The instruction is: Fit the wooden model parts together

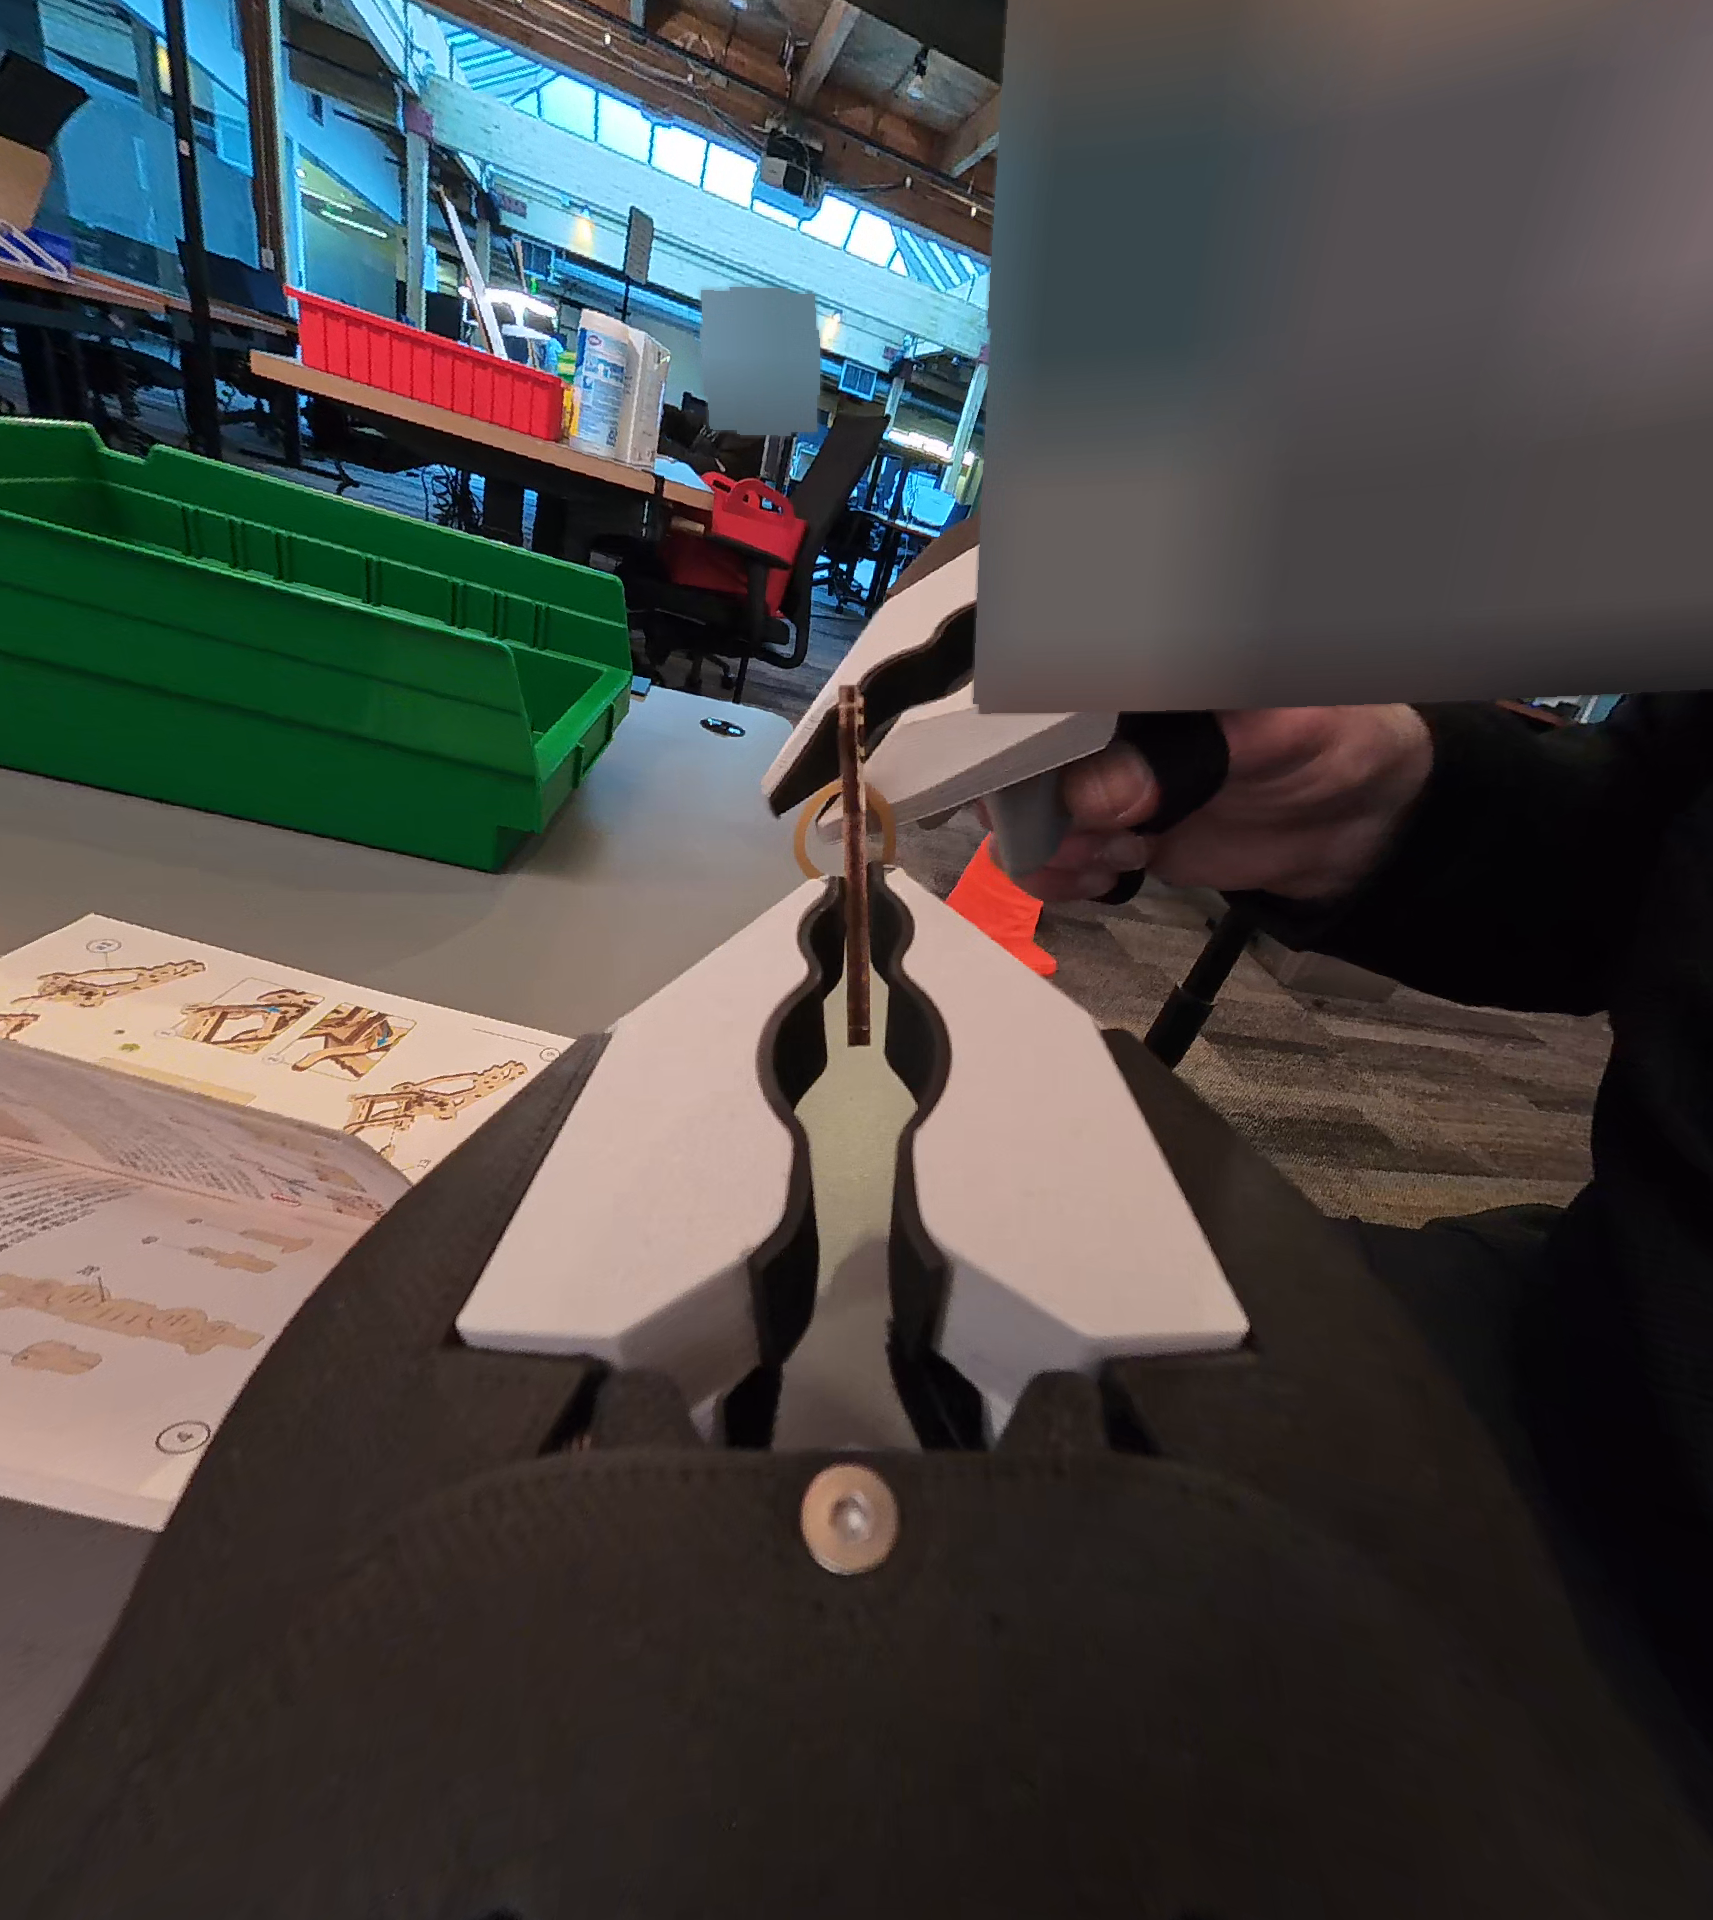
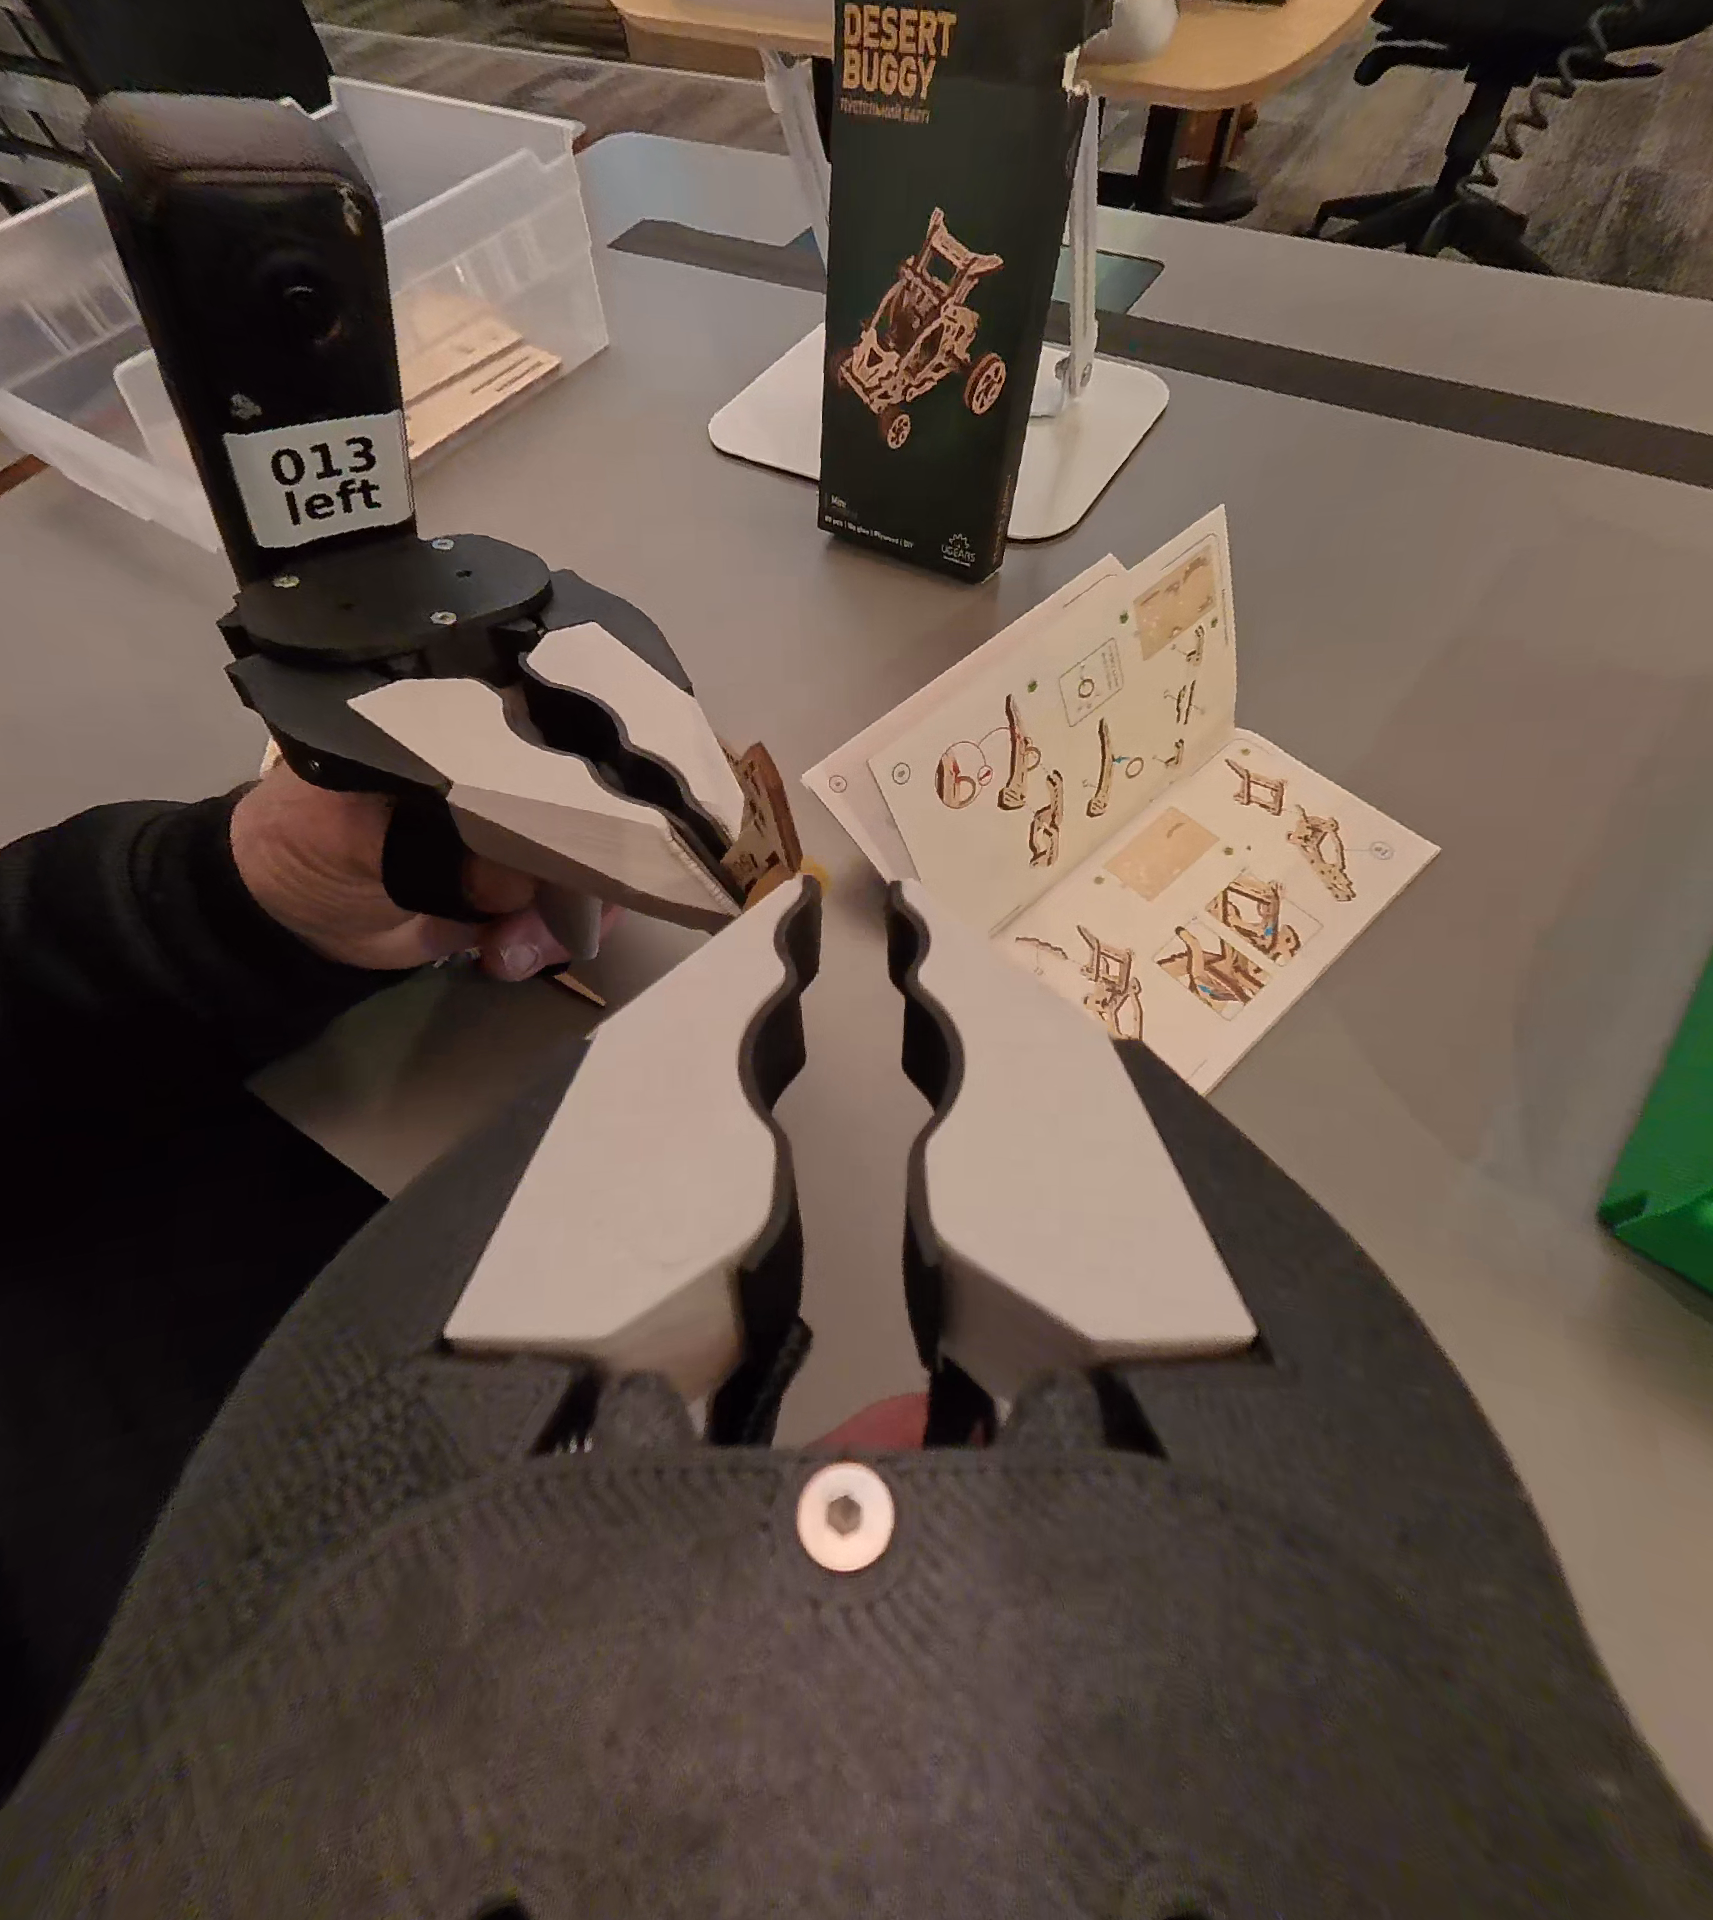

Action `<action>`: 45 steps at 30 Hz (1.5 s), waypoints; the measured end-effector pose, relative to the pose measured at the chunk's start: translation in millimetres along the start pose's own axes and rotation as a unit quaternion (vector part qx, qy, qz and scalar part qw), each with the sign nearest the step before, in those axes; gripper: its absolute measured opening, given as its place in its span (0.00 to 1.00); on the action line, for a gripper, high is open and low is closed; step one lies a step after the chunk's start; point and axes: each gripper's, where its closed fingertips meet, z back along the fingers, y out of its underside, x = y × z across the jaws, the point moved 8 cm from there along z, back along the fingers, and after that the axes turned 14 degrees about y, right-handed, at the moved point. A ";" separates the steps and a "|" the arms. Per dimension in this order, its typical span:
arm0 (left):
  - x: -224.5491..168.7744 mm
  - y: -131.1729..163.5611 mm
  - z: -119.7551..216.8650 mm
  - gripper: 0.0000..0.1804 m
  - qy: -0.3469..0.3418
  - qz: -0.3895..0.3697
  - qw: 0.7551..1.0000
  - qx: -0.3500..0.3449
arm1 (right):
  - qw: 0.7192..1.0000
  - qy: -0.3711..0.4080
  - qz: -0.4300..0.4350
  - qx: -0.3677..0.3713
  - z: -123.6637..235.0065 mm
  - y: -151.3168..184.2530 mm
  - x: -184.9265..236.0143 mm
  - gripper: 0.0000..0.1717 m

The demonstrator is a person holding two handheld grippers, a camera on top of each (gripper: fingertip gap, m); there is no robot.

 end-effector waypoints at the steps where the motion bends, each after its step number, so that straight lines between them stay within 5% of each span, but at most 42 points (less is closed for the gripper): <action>1: 0.4 0.0 0.6 0.01 -0.002 0.001 1.000 -0.001 | 1.000 0.000 -0.002 -0.002 0.5 -0.2 -0.2 0.06; 21: 0.5 -1.4 1.6 0.01 0.010 0.011 1.000 -0.015 | 0.995 -0.053 -0.074 -0.047 5.3 0.2 -4.7 0.07; 38: 0.0 0.2 -0.9 0.01 -0.028 -0.027 0.999 0.021 | 0.999 0.003 0.030 -0.016 5.4 -4.8 1.9 0.05; 45: 0.0 0.5 -1.0 0.01 -0.031 -0.028 0.999 0.022 | 1.000 -0.011 0.002 -0.015 5.2 -1.1 0.2 0.08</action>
